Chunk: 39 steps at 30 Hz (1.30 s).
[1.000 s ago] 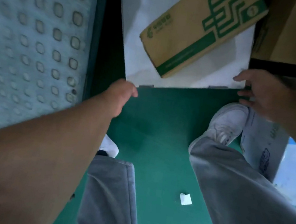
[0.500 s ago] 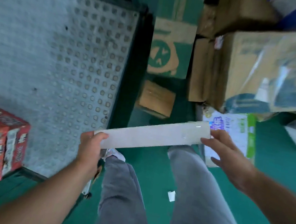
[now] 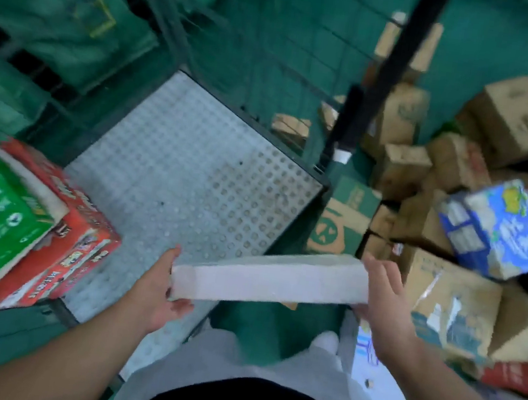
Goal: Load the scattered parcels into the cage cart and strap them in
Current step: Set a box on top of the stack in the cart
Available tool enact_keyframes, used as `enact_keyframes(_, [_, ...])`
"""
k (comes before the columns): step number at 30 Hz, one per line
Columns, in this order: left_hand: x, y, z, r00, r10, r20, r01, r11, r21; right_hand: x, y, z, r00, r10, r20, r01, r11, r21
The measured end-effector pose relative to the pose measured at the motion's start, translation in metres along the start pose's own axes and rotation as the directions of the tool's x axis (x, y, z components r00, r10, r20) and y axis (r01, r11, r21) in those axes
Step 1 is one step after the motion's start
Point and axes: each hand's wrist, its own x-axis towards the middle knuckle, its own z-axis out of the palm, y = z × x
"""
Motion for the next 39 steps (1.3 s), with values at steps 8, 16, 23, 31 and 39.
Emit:
enact_keyframes(8, [0.023,0.063,-0.165,0.992,0.124,0.003,-0.115,0.928,-0.356,-0.043,-0.043,0.182,0.985,-0.164,-0.057,0.152,0.972,-0.180])
enact_keyframes(16, [0.014,0.097,-0.301,0.957,0.291,-0.014,-0.202,0.630,-0.750,-0.070,-0.066,0.328,0.949,0.014,0.315,-0.006,1.000,-0.028])
enact_keyframes(23, [0.025,0.097,-0.368,0.884,0.228,-0.408,-0.391,0.839,-0.378,-0.128,-0.119,0.442,0.839,-0.215,0.500,0.313,0.942,-0.121])
enact_keyframes(31, [-0.050,0.146,-0.317,0.910,0.407,0.072,-0.305,0.778,-0.549,-0.205,-0.063,0.513,0.153,-0.699,0.698,0.986,0.156,-0.059])
enact_keyframes(39, [0.001,0.104,-0.350,0.963,0.235,0.132,-0.088,0.735,-0.672,-0.180,-0.027,0.527,-0.320,-0.526,0.788,0.947,-0.154,0.282])
